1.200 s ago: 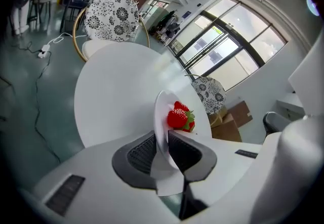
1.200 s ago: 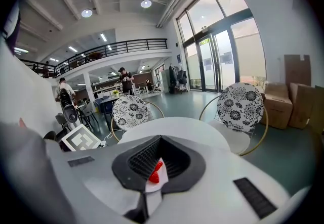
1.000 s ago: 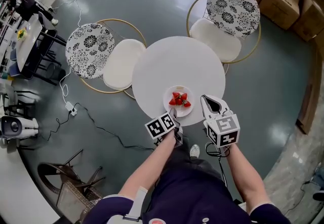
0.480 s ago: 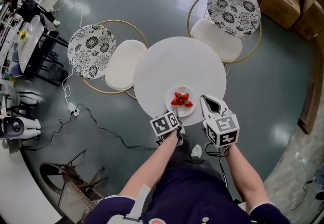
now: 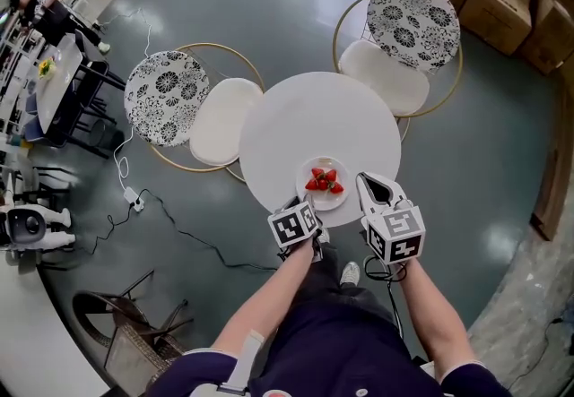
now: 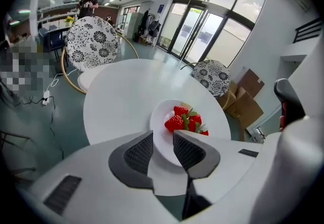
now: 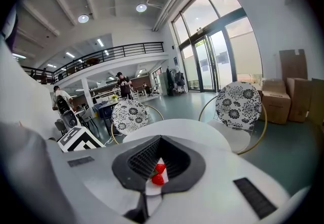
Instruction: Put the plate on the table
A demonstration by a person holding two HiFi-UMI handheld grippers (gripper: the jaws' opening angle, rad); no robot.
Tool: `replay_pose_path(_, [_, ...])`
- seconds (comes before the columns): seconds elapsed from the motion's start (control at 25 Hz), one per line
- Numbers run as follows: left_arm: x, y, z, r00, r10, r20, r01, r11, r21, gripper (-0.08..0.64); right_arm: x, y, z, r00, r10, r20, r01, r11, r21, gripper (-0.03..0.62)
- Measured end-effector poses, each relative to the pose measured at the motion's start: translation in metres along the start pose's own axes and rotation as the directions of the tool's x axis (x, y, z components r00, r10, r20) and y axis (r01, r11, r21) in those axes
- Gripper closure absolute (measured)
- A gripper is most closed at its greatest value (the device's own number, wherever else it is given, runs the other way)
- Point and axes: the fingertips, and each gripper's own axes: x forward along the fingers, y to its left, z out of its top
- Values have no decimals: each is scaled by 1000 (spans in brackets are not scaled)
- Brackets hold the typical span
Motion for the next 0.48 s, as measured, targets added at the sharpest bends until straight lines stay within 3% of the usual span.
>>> replay_pose_path(0.28, [-29, -13, 21, 992, -65, 104, 50, 989, 142, 440, -7, 5, 6, 1000, 8, 17, -8, 1000, -9, 588])
replay_pose_path(0.48, [-66, -34, 40, 964, -159, 211, 95, 954, 283, 440, -16, 15, 15, 999, 19, 46, -18, 1000, -19, 588])
